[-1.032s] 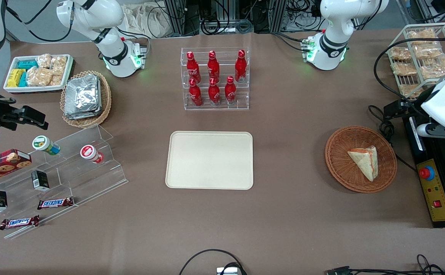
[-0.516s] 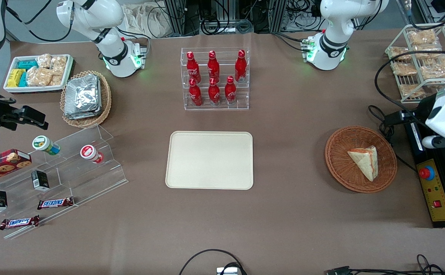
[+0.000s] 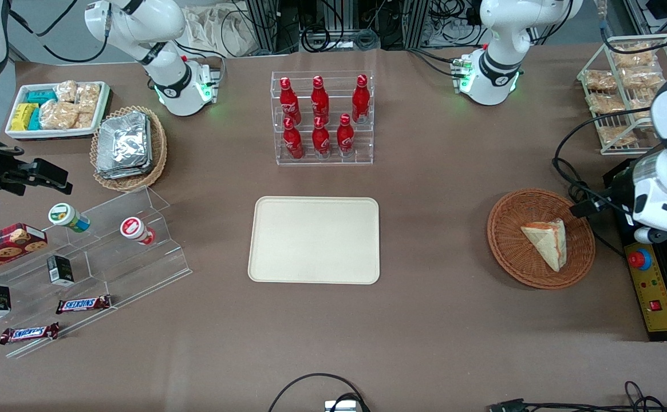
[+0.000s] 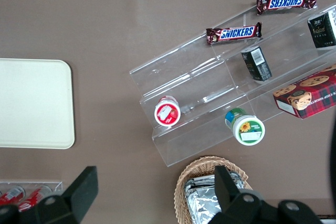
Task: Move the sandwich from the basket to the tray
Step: 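Lower the open left gripper over the sandwich and close on it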
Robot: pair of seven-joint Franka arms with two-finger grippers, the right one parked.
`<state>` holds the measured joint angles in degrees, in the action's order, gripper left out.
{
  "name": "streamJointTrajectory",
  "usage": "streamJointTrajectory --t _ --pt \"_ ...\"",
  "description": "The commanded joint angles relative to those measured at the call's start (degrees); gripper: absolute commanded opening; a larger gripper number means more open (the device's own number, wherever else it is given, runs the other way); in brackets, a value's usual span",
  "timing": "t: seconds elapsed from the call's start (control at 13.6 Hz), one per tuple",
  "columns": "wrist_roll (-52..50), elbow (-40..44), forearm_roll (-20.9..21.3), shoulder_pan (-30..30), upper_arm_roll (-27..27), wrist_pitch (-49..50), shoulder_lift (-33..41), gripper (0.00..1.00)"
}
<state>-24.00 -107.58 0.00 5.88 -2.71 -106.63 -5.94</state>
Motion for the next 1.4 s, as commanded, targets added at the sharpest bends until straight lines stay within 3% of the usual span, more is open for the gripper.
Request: streamJointTrajectory --t 0.0,0.29,0.81,1.11,1.18,1.25,1.33 --pt "-6.3 -11.6 -0.6 0.1 1.0 -11.0 4.4 1.00" --pt "-12.6 -18.3 -0.6 0.1 1.5 -26.8 -0.3 1.00" --pt "-15.3 -17.9 0.6 0.0 1.7 -32.7 -7.5 1.00" --pt "-15.2 -16.5 5.7 -0.1 1.7 -32.7 -9.8 1.00" --pt "-15.2 -15.7 6.7 -0.1 1.7 -32.7 -10.6 0.91" --pt "-15.3 -14.9 6.9 -0.1 1.7 -32.7 -11.8 0.75" --pt "-15.2 -14.2 6.9 -0.1 1.7 -32.7 -12.5 0.53"
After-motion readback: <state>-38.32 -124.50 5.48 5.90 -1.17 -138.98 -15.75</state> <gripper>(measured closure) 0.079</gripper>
